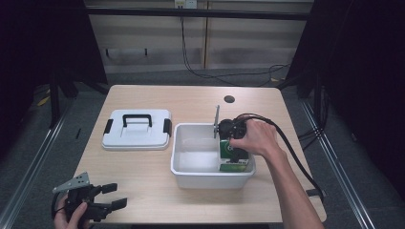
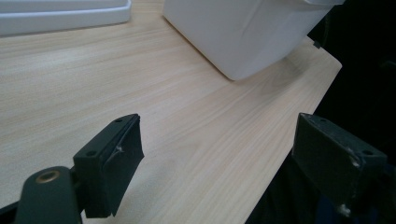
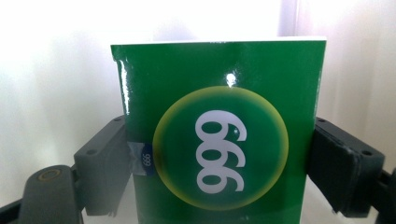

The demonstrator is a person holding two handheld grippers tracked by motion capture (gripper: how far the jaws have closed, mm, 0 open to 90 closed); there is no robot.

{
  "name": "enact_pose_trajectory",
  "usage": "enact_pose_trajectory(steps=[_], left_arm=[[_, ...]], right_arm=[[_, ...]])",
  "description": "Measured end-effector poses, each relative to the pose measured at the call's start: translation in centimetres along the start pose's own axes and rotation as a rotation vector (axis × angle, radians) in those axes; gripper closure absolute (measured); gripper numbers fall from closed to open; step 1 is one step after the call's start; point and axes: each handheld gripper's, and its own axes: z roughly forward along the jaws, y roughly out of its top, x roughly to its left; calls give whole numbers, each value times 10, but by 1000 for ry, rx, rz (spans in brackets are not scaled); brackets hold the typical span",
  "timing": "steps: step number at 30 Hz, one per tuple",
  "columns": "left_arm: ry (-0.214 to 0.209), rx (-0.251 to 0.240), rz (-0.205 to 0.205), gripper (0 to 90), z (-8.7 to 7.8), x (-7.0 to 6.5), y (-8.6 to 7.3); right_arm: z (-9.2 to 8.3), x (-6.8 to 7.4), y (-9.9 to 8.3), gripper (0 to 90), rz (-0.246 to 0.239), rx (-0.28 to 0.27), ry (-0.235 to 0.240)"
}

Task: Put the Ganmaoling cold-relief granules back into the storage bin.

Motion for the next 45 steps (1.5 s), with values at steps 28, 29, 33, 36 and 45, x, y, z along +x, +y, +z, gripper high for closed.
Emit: enact_pose_trajectory(steps=[28, 29, 33, 36, 45], left_arm=[[0, -2, -2, 160, 0, 0, 0], [1, 0, -1, 160, 0, 0, 0], [1, 0, -1, 160, 0, 0, 0], [0, 2, -1, 160, 0, 0, 0], [-3, 2, -2, 160, 0, 0, 0]], right_arm=[[28, -2, 6, 143, 6, 64, 9], [29, -2, 7, 141, 7, 60, 7], [31, -2, 7, 134, -5, 54, 3], [33, -2, 8, 126, 3, 65, 1], [32, -2, 7, 117, -8, 71, 1]])
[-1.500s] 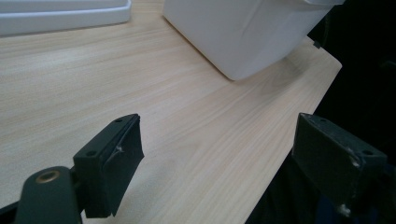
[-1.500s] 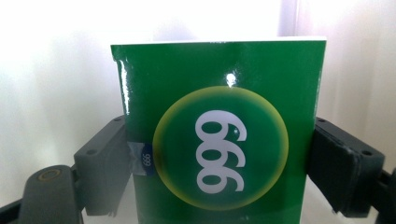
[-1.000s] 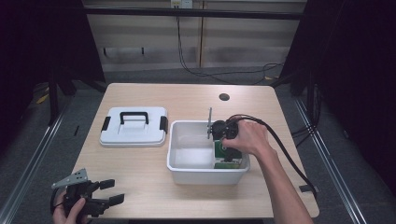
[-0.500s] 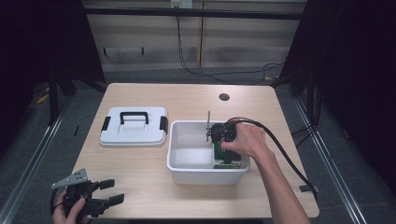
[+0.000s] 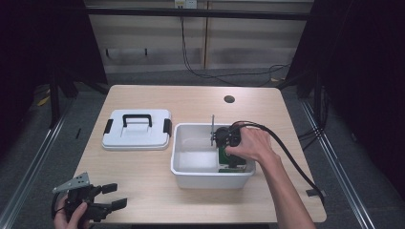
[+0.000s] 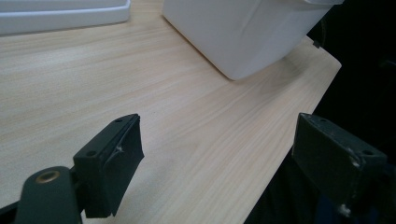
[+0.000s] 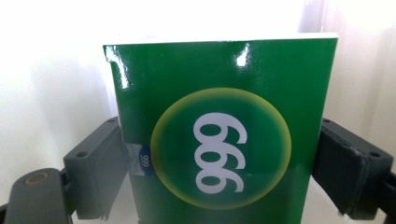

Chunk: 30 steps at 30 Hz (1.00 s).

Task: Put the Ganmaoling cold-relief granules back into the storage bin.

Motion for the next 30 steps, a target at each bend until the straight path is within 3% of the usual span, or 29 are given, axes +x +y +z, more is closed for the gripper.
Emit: enact_pose_trajectory(steps=[8, 12, 15, 27, 30], left_arm=[[0, 0, 2, 160, 0, 0, 0], [0, -1, 1, 160, 0, 0, 0], [0, -1, 2, 160, 0, 0, 0], [-3, 2, 9, 160, 0, 0, 0], [-3, 0, 4, 160, 0, 0, 0]], right_arm=[[-4, 2, -4, 106, -3, -29, -24], [-7, 3, -7, 91, -19, -44, -14], [-12, 4, -10, 88, -3, -67, -1], [-29, 7, -30, 88, 35, -241, -15], [-36, 10, -38, 89, 55, -315, -35]])
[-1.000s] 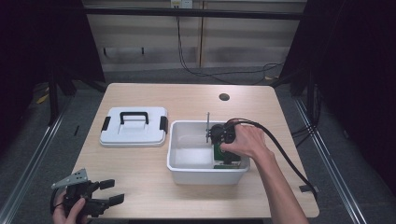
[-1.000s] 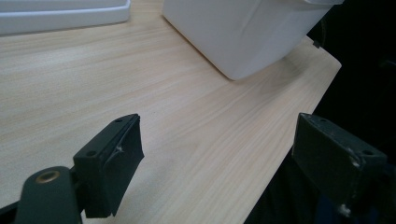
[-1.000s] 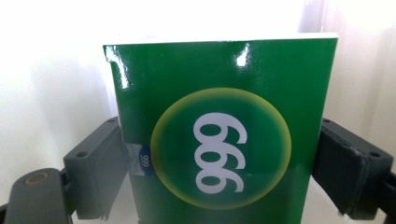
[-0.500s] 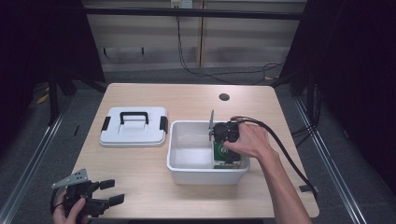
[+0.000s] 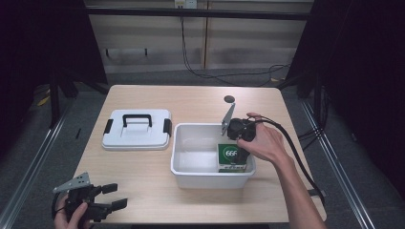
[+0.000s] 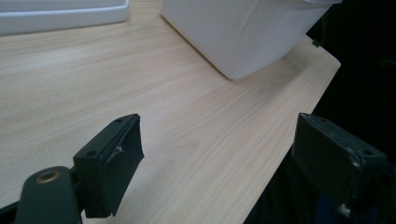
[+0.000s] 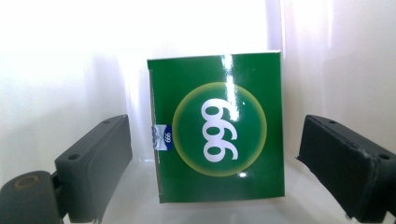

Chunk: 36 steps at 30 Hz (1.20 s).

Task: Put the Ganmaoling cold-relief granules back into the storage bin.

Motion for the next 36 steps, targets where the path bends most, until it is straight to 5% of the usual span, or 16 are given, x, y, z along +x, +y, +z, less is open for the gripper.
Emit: enact_pose_trajectory(steps=[5, 19, 31, 36], left_arm=[[2, 0, 1, 160, 0, 0, 0], [4, 1, -1, 160, 0, 0, 0], [8, 1, -1, 160, 0, 0, 0], [9, 1, -1, 160, 0, 0, 0]], right_arm=[[-9, 3, -8, 89, 44, -78, -64], [-37, 14, -49, 124, 114, -402, -97], [-49, 27, -90, 129, 203, -516, -177], [-50, 34, -104, 135, 225, -517, -203]])
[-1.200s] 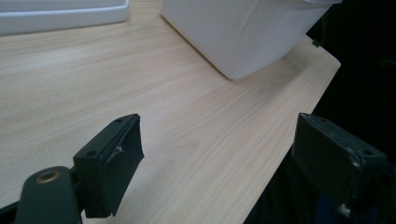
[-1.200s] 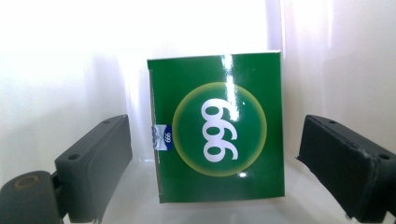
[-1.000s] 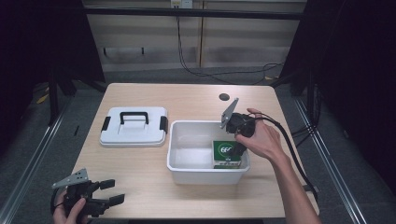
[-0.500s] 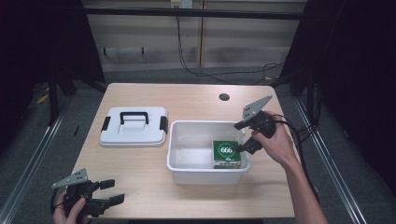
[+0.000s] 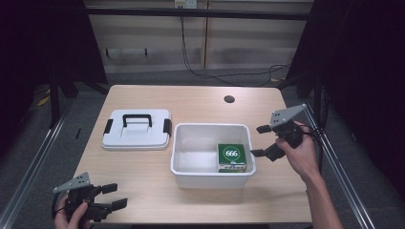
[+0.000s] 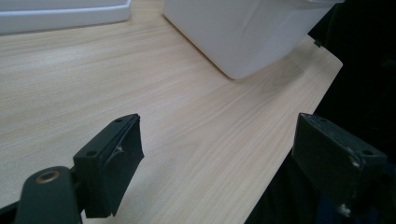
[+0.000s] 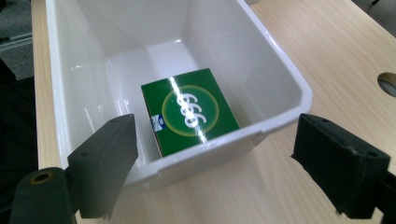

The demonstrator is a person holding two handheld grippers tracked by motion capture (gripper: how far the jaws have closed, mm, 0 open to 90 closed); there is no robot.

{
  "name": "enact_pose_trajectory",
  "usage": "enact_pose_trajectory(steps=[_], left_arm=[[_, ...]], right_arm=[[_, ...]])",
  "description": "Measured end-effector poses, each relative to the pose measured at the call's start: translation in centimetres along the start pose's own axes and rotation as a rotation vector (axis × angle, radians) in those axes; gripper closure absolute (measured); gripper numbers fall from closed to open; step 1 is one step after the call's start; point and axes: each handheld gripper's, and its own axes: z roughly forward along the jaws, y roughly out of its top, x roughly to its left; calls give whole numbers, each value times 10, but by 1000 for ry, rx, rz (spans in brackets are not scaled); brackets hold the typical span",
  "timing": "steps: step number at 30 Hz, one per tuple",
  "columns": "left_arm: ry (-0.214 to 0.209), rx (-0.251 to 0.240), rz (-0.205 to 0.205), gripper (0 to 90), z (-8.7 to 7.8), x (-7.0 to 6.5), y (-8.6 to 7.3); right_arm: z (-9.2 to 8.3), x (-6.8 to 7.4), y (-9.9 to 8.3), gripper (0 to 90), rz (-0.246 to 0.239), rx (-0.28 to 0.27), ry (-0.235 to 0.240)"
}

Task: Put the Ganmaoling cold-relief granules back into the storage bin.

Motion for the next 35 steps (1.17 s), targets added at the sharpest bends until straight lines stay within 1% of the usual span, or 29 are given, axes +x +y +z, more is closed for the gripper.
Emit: enact_pose_trajectory(steps=[4, 5, 6, 7, 8, 9, 12, 13, 14, 16, 17, 18, 22, 23, 26, 27, 29, 30, 31, 32, 33, 35], left_arm=[[0, 0, -2, 159, 0, 0, 0], [1, 3, 2, 160, 1, 1, 0], [1, 1, -1, 160, 1, 0, 1], [2, 2, -1, 160, 1, 1, 1], [2, 2, -3, 160, 1, 0, 0], [2, 4, 1, 160, 1, 1, 0], [5, -2, -7, 160, 1, 1, 0], [6, 0, -6, 160, 1, 1, 0], [6, 0, -6, 160, 1, 1, 0], [8, -2, -7, 160, 0, 1, 0], [11, -2, -10, 160, 0, 2, 0], [11, -2, -10, 160, 0, 2, 0], [9, -1, -11, 160, 1, 1, 0], [8, 0, -10, 160, 1, 2, 0], [8, 2, -9, 160, 1, 2, 0], [9, 0, -9, 160, 0, 2, 0], [8, -3, -9, 160, 0, 2, 0], [8, -3, -8, 160, 0, 2, 0], [7, 0, -8, 160, 0, 2, 0], [6, 0, -10, 160, 0, 2, 0], [5, 0, -7, 160, 0, 3, 0], [4, -4, -11, 160, 0, 2, 0]], right_arm=[[-10, 3, -14, 141, 17, -9, -29], [-14, 4, -22, 143, 36, -18, -38], [-14, 4, -22, 143, 36, -18, -38], [-19, 4, -30, 146, 53, -25, -49], [-19, 4, -30, 146, 53, -25, -49], [-20, 4, -34, 148, 58, -26, -53], [-23, 6, -44, 152, 78, -30, -55], [-23, 7, -49, 152, 90, -35, -66], [-23, 7, -49, 152, 90, -35, -66], [-23, 10, -56, 152, 104, -48, -69], [-22, 12, -63, 152, 118, -58, -78], [-22, 12, -63, 152, 118, -58, -78], [-22, 16, -77, 152, 156, -67, -90], [-21, 19, -85, 152, 173, -75, -104], [-20, 20, -93, 152, 186, -79, -117], [-19, 20, -99, 152, 201, -96, -130], [-17, 20, -106, 152, 223, -105, -133], [-15, 21, -110, 150, 231, -102, -146], [-11, 21, -115, 140, 240, -92, -150], [-11, 21, -115, 140, 240, -92, -150], [-8, 20, -121, 138, 256, -88, -141], [-7, 19, -124, 137, 265, -92, -135]])
